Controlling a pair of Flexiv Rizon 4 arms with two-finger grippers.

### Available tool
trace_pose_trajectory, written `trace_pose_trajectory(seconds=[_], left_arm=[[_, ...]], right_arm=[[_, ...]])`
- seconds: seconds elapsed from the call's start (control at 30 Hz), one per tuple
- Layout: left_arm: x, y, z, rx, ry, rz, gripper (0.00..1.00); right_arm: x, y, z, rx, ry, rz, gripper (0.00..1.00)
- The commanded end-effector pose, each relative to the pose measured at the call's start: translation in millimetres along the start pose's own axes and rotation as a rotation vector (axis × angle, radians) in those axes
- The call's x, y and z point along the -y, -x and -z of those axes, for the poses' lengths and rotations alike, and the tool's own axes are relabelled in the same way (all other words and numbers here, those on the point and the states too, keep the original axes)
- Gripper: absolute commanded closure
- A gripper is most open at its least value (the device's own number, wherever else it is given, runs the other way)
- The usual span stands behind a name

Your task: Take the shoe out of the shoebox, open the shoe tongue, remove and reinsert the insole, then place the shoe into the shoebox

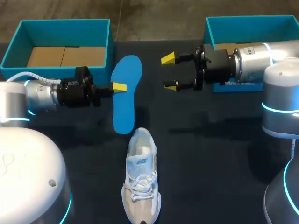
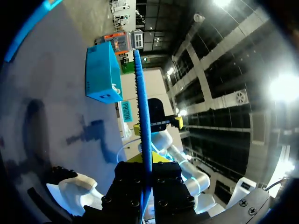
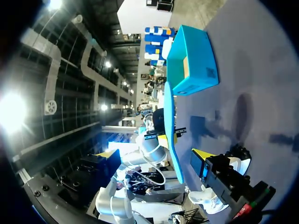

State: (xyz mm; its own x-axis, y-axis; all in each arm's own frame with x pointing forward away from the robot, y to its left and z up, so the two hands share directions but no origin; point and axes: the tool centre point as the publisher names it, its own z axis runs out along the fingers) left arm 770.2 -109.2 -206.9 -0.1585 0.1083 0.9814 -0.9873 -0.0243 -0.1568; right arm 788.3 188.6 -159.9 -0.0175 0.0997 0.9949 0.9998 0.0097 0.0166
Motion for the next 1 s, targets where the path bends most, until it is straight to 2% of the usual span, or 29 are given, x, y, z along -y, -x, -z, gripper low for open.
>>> trace_pose_trajectory(seconds=[0.03, 0.4, 0.67, 1.0], left_arm=[[-0.8, 1.9, -7.7, 0.007, -0.025, 0.006, 1.0], [1.0, 5.9, -9.0, 0.031, -0.048, 0.038, 1.0], [1.0, 5.9, -9.0, 0.031, -0.048, 0.038, 1.0], [1.0, 5.9, -9.0, 0.031, -0.048, 0.038, 1.0]], right_arm=[[0.9, 0.2, -0.8, 0.0, 0.003, 0.0, 0.0], [0.9, 0.2, -0.8, 0.0, 0.003, 0.0, 0.0], [3.4, -26.3, -2.7, 0.33, -0.039, 0.0, 0.0], [8.2, -66.2, -23.4, 0.698, -0.066, -0.059, 0.0]])
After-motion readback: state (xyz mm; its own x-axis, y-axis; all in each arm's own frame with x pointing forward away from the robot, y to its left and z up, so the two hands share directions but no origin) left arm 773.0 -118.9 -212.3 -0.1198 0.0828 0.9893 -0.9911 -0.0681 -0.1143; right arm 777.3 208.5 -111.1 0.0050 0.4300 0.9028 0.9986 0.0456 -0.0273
